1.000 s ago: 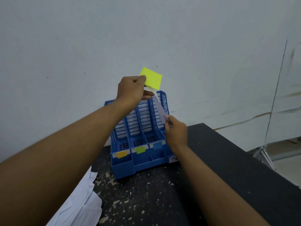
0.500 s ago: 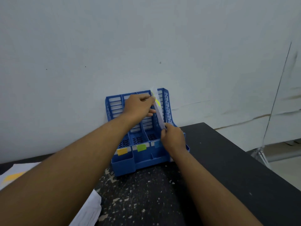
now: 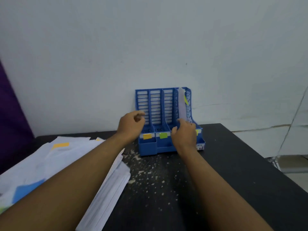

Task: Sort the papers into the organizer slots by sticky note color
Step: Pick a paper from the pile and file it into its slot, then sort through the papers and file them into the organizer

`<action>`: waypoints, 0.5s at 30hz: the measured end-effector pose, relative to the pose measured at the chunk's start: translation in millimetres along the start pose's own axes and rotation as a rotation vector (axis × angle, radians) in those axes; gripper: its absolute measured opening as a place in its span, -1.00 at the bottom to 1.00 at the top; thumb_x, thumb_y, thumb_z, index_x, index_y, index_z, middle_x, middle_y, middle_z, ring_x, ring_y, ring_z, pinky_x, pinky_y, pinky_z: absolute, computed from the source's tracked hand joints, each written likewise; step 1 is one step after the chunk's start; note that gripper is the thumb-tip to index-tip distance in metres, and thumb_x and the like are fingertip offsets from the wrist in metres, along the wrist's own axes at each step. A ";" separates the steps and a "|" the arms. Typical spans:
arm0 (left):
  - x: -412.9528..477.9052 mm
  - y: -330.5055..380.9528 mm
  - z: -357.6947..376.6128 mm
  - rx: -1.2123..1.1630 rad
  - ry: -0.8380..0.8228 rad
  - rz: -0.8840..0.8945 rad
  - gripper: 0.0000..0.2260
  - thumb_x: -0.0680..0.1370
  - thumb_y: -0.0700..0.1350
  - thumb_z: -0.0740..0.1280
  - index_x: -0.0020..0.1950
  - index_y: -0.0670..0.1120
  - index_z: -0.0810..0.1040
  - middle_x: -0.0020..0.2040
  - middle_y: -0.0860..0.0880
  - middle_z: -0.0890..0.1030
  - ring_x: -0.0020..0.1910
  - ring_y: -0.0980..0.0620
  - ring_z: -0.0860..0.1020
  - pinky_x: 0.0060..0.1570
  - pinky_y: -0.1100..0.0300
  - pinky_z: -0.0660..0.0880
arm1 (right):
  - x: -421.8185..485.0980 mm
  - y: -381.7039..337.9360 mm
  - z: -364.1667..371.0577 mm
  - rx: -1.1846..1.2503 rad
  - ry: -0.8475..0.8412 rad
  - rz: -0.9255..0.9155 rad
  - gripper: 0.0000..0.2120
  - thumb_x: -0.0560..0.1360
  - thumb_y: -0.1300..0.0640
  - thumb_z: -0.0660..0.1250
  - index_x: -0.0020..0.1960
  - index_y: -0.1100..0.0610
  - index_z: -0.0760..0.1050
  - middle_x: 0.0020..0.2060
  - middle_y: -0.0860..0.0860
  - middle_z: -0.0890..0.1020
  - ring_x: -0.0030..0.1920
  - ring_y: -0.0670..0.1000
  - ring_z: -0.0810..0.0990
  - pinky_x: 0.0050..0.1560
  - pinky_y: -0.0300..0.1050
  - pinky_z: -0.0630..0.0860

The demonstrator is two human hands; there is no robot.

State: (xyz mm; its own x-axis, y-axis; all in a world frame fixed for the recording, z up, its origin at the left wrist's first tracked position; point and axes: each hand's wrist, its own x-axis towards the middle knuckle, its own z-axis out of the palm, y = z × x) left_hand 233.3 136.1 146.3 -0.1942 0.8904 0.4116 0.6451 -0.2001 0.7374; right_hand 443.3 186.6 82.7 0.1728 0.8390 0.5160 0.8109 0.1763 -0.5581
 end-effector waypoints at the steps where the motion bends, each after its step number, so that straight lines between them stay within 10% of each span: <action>1: -9.9 -8.8 -6.8 0.017 0.013 -0.009 -0.79 0.64 -0.12 0.38 0.26 0.03 0.68 0.06 0.06 0.70 0.05 0.08 0.63 0.12 0.21 0.53 | -7.2 -6.9 0.8 0.037 -0.027 -0.017 -0.61 0.62 0.11 0.32 0.43 0.12 0.50 0.22 0.11 0.64 0.32 0.18 0.44 0.18 0.15 0.59; 15: -183.8 -183.8 -150.4 0.295 0.164 -0.234 -0.75 0.58 -0.13 0.44 0.24 0.10 0.65 0.17 0.04 0.64 0.22 -0.07 0.54 0.21 0.02 0.51 | -188.0 -155.0 66.6 0.179 -0.394 -0.406 -0.62 0.60 0.02 0.39 0.41 0.00 0.56 0.26 0.01 0.63 0.32 0.06 0.51 0.31 -0.02 0.50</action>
State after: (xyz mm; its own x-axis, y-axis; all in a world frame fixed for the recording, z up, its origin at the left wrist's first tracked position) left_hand 39.2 -52.2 15.7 -0.4607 0.8164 0.3483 0.7493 0.1474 0.6456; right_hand 247.9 35.9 28.9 -0.3799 0.8079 0.4505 0.6555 0.5787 -0.4851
